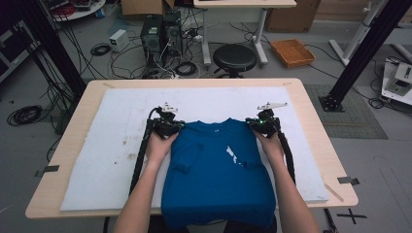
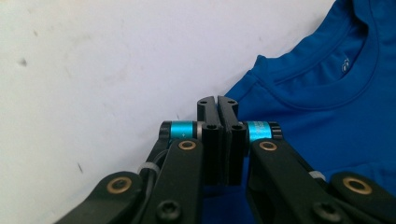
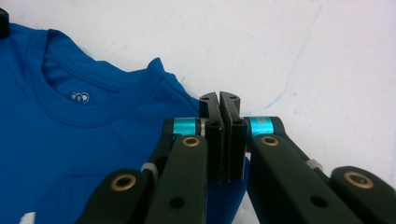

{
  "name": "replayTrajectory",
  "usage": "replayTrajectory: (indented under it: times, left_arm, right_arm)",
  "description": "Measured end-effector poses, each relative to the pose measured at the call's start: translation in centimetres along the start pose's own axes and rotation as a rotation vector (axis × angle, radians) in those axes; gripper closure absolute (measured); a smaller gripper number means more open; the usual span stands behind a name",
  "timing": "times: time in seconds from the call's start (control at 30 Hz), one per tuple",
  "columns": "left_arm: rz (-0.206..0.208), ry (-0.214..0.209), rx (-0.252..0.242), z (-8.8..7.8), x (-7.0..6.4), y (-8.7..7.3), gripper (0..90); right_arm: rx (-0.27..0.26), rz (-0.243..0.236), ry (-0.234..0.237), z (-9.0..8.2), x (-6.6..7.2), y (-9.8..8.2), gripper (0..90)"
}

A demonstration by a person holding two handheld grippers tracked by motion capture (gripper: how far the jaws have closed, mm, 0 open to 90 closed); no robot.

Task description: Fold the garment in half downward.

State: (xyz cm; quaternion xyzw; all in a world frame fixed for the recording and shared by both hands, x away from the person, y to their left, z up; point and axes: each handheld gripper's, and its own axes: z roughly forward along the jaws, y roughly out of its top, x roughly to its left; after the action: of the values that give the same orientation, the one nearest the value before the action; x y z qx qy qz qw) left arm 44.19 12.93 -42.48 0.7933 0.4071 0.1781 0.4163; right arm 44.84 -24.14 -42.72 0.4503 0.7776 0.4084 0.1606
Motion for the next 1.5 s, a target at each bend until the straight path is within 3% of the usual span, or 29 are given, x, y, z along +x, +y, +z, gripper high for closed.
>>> replayTrajectory:
  times: [0.07, 0.23, 0.27, 0.37, 0.4, 0.47, 0.57, 0.6, 0.63, 0.67, 0.7, 0.93, 1.0, 1.27, 1.37, 1.5]
  left_arm:
    - [-0.018, -0.019, -0.023, -0.4, 0.1, 0.3, 88.4]
    - [0.013, -0.036, -0.063, -1.7, -0.2, 0.5, 88.4]
    - [0.02, -0.054, -0.089, -2.6, -0.7, 0.5, 88.4]
    - [0.073, -0.069, -0.095, -4.0, -1.6, 0.5, 88.3]
    - [0.073, -0.069, -0.095, -4.0, -1.6, 0.5, 88.4]
    - [0.094, -0.08, -0.133, -5.2, -2.3, 0.1, 88.3]
    - [0.117, -0.101, -0.147, -6.7, -3.3, -1.0, 88.4]
    - [0.115, -0.113, -0.164, -7.2, -3.7, -1.4, 88.3]
    - [0.129, -0.116, -0.176, -8.2, -4.4, -2.3, 88.3]
    - [0.129, -0.116, -0.176, -8.2, -4.4, -2.3, 88.3]
    - [0.153, -0.121, -0.195, -9.3, -5.3, -3.3, 88.4]
    - [0.235, -0.14, -0.184, -11.7, -7.9, -6.6, 88.3]
    - [0.235, -0.159, -0.187, -12.3, -8.9, -8.1, 88.3]
    - [0.3, -0.182, -0.147, -13.4, -11.1, -10.9, 88.3]
    - [0.317, -0.206, -0.121, -13.7, -12.0, -12.0, 88.1]
    - [0.354, -0.233, -0.058, -13.8, -13.4, -13.7, 85.0]
  right_arm:
    - [-0.027, 0.001, -0.007, -0.6, -0.1, 0.2, 89.2]
    - [-0.082, 0.011, 0.032, -2.6, -0.1, 0.2, 89.2]
    - [-0.095, 0.006, 0.036, -3.0, 0.2, 0.2, 89.2]
    - [-0.123, -0.026, 0.044, -4.4, 1.0, -0.2, 89.2]
    - [-0.123, -0.026, 0.044, -4.4, 1.0, -0.2, 89.2]
    - [-0.161, -0.038, 0.069, -6.0, 1.9, -0.9, 89.2]
    - [-0.186, -0.037, 0.093, -7.1, 2.5, -1.7, 89.2]
    - [-0.199, -0.043, 0.109, -8.1, 3.1, -2.7, 89.2]
    - [-0.202, -0.048, 0.116, -8.5, 3.4, -3.2, 89.2]
    - [-0.202, -0.048, 0.116, -8.5, 3.4, -3.2, 89.2]
    - [-0.218, -0.047, 0.143, -9.4, 4.0, -4.4, 89.2]
    - [-0.212, -0.068, 0.156, -11.7, 5.6, -8.0, 89.2]
    - [-0.207, -0.094, 0.152, -12.8, 6.4, -9.4, 89.1]
    - [-0.165, -0.167, 0.129, -14.7, 8.2, -12.2, 89.1]
    - [-0.128, -0.218, 0.112, -15.4, 9.1, -13.7, 88.8]
    - [-0.093, -0.233, 0.121, -15.7, 9.6, -14.8, 87.3]
